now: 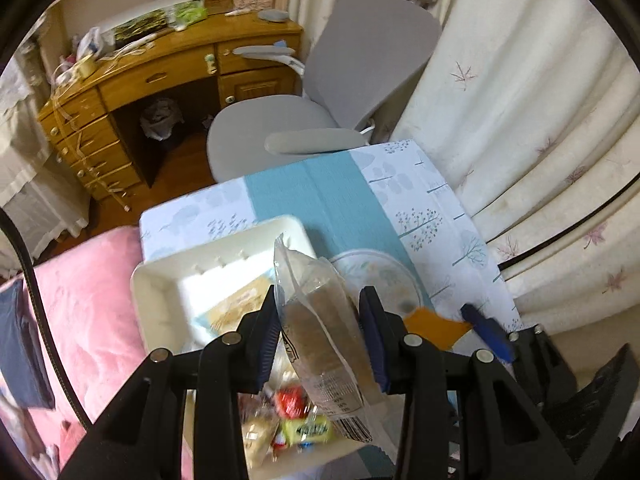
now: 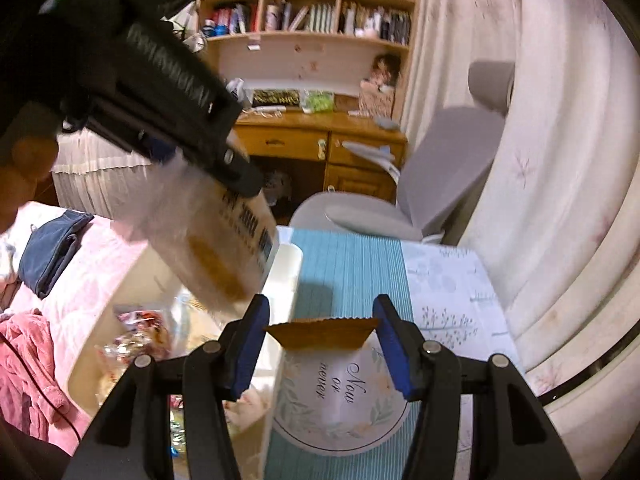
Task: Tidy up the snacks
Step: 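Carry the bar and bread bag into the white tray and release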
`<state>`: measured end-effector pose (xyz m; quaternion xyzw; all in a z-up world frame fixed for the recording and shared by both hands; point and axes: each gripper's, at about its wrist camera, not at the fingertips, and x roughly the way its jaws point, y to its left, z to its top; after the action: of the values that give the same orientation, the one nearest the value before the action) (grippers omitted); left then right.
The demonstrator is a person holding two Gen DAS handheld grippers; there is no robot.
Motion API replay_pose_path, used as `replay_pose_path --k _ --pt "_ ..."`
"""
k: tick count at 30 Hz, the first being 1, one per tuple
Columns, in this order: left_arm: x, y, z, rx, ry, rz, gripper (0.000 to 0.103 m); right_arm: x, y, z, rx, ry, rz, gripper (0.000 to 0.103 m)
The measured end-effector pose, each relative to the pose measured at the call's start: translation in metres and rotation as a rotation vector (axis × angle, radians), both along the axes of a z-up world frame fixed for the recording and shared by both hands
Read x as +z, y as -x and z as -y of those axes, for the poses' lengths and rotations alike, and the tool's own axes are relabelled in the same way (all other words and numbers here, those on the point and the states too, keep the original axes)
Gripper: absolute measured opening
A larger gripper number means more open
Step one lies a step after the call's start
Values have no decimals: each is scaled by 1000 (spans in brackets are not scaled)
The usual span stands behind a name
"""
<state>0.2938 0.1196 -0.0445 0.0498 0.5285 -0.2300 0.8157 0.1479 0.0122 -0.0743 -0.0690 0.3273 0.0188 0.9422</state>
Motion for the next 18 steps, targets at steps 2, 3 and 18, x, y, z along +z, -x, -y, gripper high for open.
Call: replay_pose_path --k 2,3,18 --pt "0 11 -14 18 2 -1 37 9 9 -11 17 0 17 54" --pt "-1 17 -22 31 3 -1 37 11 11 -14 23 -4 20 54" --pt "-26 76 -108 127 153 54 38 27 47 -53 63 -94 -53 54"
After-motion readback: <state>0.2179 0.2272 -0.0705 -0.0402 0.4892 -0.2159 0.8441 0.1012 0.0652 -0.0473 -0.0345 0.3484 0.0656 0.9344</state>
